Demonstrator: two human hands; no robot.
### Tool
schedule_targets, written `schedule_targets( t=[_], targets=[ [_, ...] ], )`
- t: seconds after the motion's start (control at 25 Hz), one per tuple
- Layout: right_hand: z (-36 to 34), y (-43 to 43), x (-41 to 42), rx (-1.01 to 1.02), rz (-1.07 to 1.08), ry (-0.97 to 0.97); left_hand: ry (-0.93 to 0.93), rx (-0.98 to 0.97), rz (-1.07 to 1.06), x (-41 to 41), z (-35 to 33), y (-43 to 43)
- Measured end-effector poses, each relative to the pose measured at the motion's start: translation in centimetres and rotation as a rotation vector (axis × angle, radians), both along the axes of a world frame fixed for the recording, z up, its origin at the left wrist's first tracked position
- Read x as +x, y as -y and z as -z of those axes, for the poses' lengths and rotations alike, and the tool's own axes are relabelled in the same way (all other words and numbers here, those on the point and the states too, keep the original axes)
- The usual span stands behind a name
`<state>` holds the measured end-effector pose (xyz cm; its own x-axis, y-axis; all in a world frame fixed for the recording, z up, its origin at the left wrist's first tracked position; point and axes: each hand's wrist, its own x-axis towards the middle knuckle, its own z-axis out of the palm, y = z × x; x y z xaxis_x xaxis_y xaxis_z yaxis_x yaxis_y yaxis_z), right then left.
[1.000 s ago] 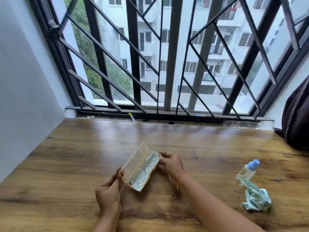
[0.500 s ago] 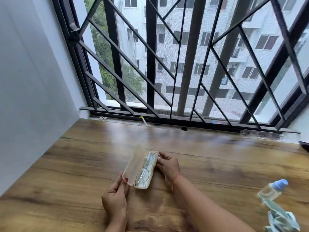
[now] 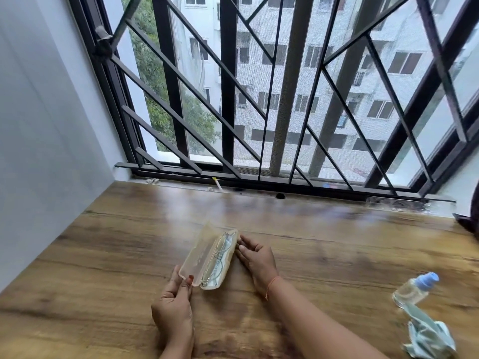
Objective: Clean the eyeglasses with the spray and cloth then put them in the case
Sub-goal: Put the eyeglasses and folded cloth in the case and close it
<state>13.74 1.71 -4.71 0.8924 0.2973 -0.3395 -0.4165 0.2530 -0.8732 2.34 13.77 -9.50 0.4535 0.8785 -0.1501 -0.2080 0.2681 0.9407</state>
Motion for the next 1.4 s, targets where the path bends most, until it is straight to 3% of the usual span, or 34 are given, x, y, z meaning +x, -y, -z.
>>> schedule_targets(
  t=[0.64,0.72,0.84,0.96,1.12,1.24,1.4],
  targets=[
    [0.0,3.4,-3.8,0.039,0.064,0.011,-0.074,-0.038,-0.068,-0.4,-0.6,-0.1],
    [-0.8,6.1,-5.1,-0.006,0.113,0.037,-0.101,0.032,-0.162,-0.9,-2.0,0.4],
    [-2.4,12.7,-7.1,-0.146,0.207,0.170,-0.140,0.371,-0.189,-1.3,-4.8,2.5],
    [-4.6,20.8,-8.4,-0.417,0.416,0.281,-0.073,0.615,0.058,-0.8,-8.1,7.2],
    [-5.5,28.8,-9.1,-1.110,0.687,0.355,-0.044,0.811,0.638,0.1,-9.4,14.5],
    [-4.5,31.0,-8.7,-1.309,0.662,0.399,-0.067,0.868,0.875,-0.1,-8.7,18.0],
    [-2.9,31.4,-8.2,-1.465,0.434,0.345,-0.166,0.906,1.086,-0.8,-8.3,18.9]
  ],
)
